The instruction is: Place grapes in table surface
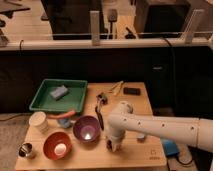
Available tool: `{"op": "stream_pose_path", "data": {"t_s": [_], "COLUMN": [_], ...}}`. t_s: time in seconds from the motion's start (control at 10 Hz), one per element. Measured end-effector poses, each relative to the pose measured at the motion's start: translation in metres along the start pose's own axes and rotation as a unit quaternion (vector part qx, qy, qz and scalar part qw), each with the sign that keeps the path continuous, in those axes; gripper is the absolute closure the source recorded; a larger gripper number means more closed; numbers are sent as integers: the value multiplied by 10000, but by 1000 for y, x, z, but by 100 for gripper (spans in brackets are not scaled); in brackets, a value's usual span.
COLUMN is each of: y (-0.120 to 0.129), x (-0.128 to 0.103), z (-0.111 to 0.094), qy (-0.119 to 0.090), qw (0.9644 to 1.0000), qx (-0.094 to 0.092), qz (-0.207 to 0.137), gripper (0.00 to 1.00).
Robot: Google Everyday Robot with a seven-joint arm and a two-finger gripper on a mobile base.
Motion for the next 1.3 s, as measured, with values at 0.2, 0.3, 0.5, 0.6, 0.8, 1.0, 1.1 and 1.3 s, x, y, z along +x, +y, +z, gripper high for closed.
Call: {"op": "stream_pose_path", "data": {"t_s": [0.2,0.3,0.5,0.6,0.8,1.0,1.1,1.3], "y": [-3,-4,-3,-3,-6,-6,-6,-6], "x": [-5,-6,-7,-7,-7,-6,-6,-7], "z": [1,1,1,1,-1,-2,-2,-2], "qy": [24,53,73,62,-40,-64,-65,-70], "qw": [9999,9998,9995,9993,9986,9985,9985,9984], "qx": [-4,-33,-73,-67,26,52,51,49], "qz": [-143,-172,-307,-363,-530,-546,-547,-556], "gripper": [20,20,20,20,20,20,20,20]}}
